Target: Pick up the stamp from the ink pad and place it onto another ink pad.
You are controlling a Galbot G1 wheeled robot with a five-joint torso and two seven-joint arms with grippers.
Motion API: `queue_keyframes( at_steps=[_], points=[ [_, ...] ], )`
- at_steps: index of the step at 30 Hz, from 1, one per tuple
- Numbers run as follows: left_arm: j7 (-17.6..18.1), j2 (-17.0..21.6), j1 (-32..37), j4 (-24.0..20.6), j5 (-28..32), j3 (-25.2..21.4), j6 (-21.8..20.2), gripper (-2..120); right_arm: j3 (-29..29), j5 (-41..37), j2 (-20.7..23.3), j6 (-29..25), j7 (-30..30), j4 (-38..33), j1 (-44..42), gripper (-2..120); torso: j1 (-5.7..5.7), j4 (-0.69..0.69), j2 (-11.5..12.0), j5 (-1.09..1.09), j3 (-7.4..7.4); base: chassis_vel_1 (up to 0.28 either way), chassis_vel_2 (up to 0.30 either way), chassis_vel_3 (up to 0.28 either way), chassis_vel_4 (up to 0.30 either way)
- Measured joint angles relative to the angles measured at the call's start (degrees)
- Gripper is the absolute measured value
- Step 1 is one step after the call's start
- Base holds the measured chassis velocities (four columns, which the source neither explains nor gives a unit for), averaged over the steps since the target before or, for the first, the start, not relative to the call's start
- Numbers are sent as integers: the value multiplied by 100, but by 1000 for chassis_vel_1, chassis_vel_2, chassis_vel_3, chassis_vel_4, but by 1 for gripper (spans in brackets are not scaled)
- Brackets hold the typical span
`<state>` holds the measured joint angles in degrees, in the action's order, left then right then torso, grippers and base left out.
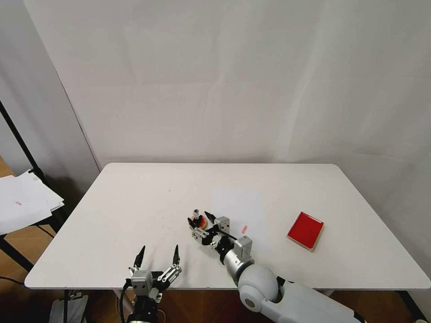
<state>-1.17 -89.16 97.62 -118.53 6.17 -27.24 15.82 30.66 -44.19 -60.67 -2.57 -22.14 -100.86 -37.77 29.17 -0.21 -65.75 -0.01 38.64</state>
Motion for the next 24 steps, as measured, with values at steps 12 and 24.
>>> queue_keyframes(
  at_steps=[12,24],
  points=[
    [0,0,0,0,0,0,0,102,-453,72,364,273,-124,-468,-320,100,0,1,0,1,0,0,0,0,0],
    [0,0,0,0,0,-1,0,102,-2833,1323,1645,360,-361,-2122,-2916,100,-1,-2,0,1,-1,0,0,0,0]
  ],
)
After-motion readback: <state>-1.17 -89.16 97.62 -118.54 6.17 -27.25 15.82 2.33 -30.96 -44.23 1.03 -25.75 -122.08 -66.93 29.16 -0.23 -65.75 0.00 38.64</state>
